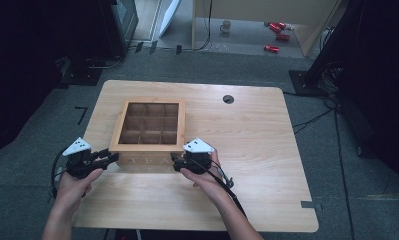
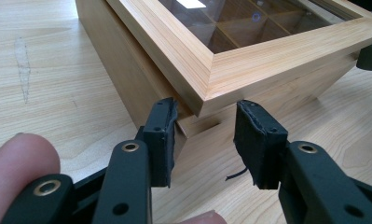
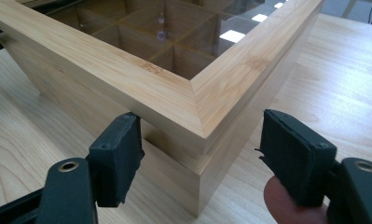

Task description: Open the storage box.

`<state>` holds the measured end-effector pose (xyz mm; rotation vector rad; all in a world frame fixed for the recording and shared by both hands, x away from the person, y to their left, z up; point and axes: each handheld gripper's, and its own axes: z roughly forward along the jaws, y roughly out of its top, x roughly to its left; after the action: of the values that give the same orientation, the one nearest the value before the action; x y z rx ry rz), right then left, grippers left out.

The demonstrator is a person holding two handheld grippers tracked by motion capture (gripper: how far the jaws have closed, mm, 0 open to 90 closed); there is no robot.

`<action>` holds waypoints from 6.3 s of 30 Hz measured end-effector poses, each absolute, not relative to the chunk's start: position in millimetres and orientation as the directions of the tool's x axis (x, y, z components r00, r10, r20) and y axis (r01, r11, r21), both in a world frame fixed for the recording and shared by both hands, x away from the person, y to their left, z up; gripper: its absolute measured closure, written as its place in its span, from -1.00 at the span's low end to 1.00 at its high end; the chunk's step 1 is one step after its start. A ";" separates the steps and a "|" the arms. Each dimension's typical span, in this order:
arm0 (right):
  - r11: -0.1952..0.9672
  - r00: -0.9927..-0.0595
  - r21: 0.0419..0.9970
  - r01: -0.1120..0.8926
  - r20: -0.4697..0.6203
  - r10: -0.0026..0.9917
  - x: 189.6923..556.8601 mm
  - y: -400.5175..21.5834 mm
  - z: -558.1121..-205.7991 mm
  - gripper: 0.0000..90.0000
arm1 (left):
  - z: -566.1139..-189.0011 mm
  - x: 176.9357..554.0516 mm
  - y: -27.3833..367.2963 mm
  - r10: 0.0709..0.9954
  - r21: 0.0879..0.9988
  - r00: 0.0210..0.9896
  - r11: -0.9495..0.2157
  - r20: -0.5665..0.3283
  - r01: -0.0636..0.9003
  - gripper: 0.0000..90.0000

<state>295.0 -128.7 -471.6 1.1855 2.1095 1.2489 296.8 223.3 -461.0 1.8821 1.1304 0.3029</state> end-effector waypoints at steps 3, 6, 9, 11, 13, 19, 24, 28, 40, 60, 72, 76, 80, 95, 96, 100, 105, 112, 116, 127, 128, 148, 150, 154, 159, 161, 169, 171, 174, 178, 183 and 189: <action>0.237 -0.555 0.861 0.450 0.061 0.830 294.9 -128.2 -471.7 -0.34 | -461.4 297.2 224.4 0.798 0.795 0.558 -0.178 -0.228 0.579 0.31; 0.237 -0.560 0.872 0.429 0.051 0.827 294.5 -127.6 -471.1 -0.33 | -461.6 296.6 225.6 0.793 0.803 0.558 -0.158 -0.244 0.575 0.29; 0.242 -0.562 0.877 0.414 0.038 0.826 293.9 -127.1 -469.8 -0.33 | -461.7 294.3 227.1 0.787 0.815 0.568 -0.154 -0.241 0.559 0.11; 0.243 -0.563 0.878 0.412 0.036 0.826 294.0 -127.2 -469.7 -0.33 | -463.4 291.3 227.2 0.798 0.818 0.566 -0.176 -0.207 0.547 0.02; 0.242 -0.563 0.881 0.407 0.033 0.826 293.8 -127.4 -469.1 -0.33 | -465.8 289.4 228.1 0.811 0.815 0.554 -0.186 -0.188 0.549 -0.12; 0.226 -0.564 0.894 0.386 0.035 0.825 294.6 -128.7 -461.5 -0.35 | -482.0 285.7 233.2 0.865 0.776 0.465 -0.159 -0.188 0.611 -0.43; 0.235 -0.568 0.897 0.374 0.021 0.823 296.2 -129.1 -455.4 -0.38 | -494.4 284.9 231.1 0.883 0.757 0.442 -0.179 -0.158 0.629 -0.52; 0.242 -0.571 0.901 0.359 0.007 0.821 297.6 -129.4 -449.1 -0.39 | -504.2 284.0 226.2 0.890 0.738 0.438 -0.208 -0.129 0.642 -0.53; 0.249 -0.567 0.916 0.315 -0.029 0.823 302.5 -129.2 -428.8 -0.41 | -516.6 283.2 211.5 0.928 0.712 0.373 -0.269 0.011 0.648 -0.58; 0.219 -0.550 0.946 0.238 -0.054 0.834 330.3 -132.8 -385.3 -0.41 | -516.8 283.3 212.1 0.925 0.717 0.380 -0.267 0.003 0.644 -0.58; 0.217 -0.551 0.957 0.194 -0.077 0.831 366.8 -132.0 -366.3 -0.33 | -516.7 283.3 213.0 0.924 0.718 0.383 -0.263 -0.005 0.645 -0.58; 0.231 -0.582 0.960 0.159 -0.098 0.807 375.8 -129.6 -365.1 -0.02 | -516.4 283.2 213.9 0.922 0.717 0.387 -0.264 -0.009 0.645 -0.57; 0.238 -0.579 0.959 0.152 -0.109 0.808 382.6 -128.8 -364.2 0.09 | -516.4 283.2 213.9 0.922 0.717 0.387 -0.264 -0.009 0.645 -0.57; 0.197 -0.579 0.965 0.170 -0.064 0.813 399.9 -133.0 -359.6 0.15 | -516.4 283.9 213.5 0.922 0.719 0.388 -0.263 -0.010 0.644 -0.54; 0.194 -0.577 0.967 0.168 -0.062 0.814 401.5 -133.3 -359.1 0.17 | -516.4 283.9 213.4 0.922 0.719 0.388 -0.262 -0.011 0.644 -0.54; 0.165 -0.560 0.972 0.170 -0.042 0.827 409.9 -136.0 -357.3 0.25 | -516.4 283.9 213.4 0.922 0.719 0.387 -0.261 -0.011 0.644 -0.54; 0.171 -0.544 0.972 0.163 -0.056 0.837 419.0 -135.3 -353.3 0.31 | -516.4 284.4 213.2 0.922 0.719 0.388 -0.263 -0.010 0.643 -0.53; 0.153 -0.518 0.973 0.175 -0.041 0.854 433.4 -133.8 -347.9 0.35 | -516.5 284.7 212.9 0.921 0.719 0.389 -0.262 -0.013 0.643 -0.53; 0.140 -0.507 0.973 0.186 -0.027 0.861 441.6 -133.3 -345.3 0.38 | -516.4 285.0 212.7 0.920 0.718 0.391 -0.265 -0.010 0.643 -0.53; 0.065 -0.450 0.968 0.241 0.052 0.891 483.5 -132.0 -338.5 0.47 | -516.6 285.1 212.3 0.921 0.721 0.389 -0.261 -0.014 0.642 -0.53; 0.065 -0.450 0.968 0.241 0.052 0.891 483.5 -132.0 -338.5 0.47 | -516.5 285.2 212.5 0.920 0.719 0.391 -0.263 -0.012 0.643 -0.53; -0.034 -0.340 0.942 0.335 0.154 0.928 538.3 -123.8 -341.7 0.48 | -516.7 285.8 212.0 0.921 0.722 0.389 -0.260 -0.014 0.642 -0.53; -0.042 -0.324 0.939 0.341 0.160 0.932 543.3 -122.2 -343.2 0.48 | -516.6 285.9 212.1 0.921 0.721 0.389 -0.261 -0.013 0.641 -0.53; -0.057 -0.307 0.932 0.359 0.176 0.935 550.9 -121.2 -344.6 0.48 | -516.6 285.9 211.9 0.921 0.721 0.390 -0.264 -0.009 0.641 -0.53; -0.064 -0.298 0.930 0.362 0.181 0.937 554.0 -120.5 -346.1 0.48 | -516.5 286.1 212.0 0.920 0.721 0.391 -0.265 -0.010 0.641 -0.53; -0.065 -0.296 0.929 0.365 0.182 0.938 552.5 -120.4 -344.6 0.46 | -516.5 286.2 212.1 0.920 0.720 0.393 -0.266 -0.010 0.641 -0.53; -0.034 -0.321 0.912 0.409 0.179 0.930 536.3 -119.3 -335.2 -0.34 | -516.5 286.3 212.0 0.920 0.720 0.393 -0.266 -0.010 0.641 -0.53; -0.022 -0.329 0.904 0.426 0.178 0.927 531.1 -120.9 -334.0 -0.49 | -516.5 286.3 212.1 0.919 0.720 0.393 -0.266 -0.010 0.640 -0.53; 0.008 -0.347 0.907 0.421 0.153 0.925 521.6 -123.9 -333.4 -0.59 | -516.6 286.1 211.9 0.919 0.721 0.393 -0.263 -0.014 0.641 -0.53; 0.010 -0.371 0.907 0.422 0.162 0.914 503.2 -135.4 -335.0 -0.69 | -516.4 286.1 212.0 0.918 0.719 0.395 -0.268 -0.010 0.641 -0.53; 0.024 -0.388 0.904 0.426 0.159 0.908 474.3 -159.5 -344.5 -0.73 | -516.5 286.1 211.9 0.919 0.719 0.395 -0.268 -0.010 0.641 -0.53; 0.036 -0.390 0.908 0.418 0.143 0.909 449.4 -183.0 -352.8 -0.76 | -516.5 286.1 211.8 0.919 0.719 0.395 -0.268 -0.011 0.642 -0.53</action>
<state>449.4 -183.0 -352.8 1.3382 1.8358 1.3331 286.1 211.8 -516.5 2.0091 1.3297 0.5515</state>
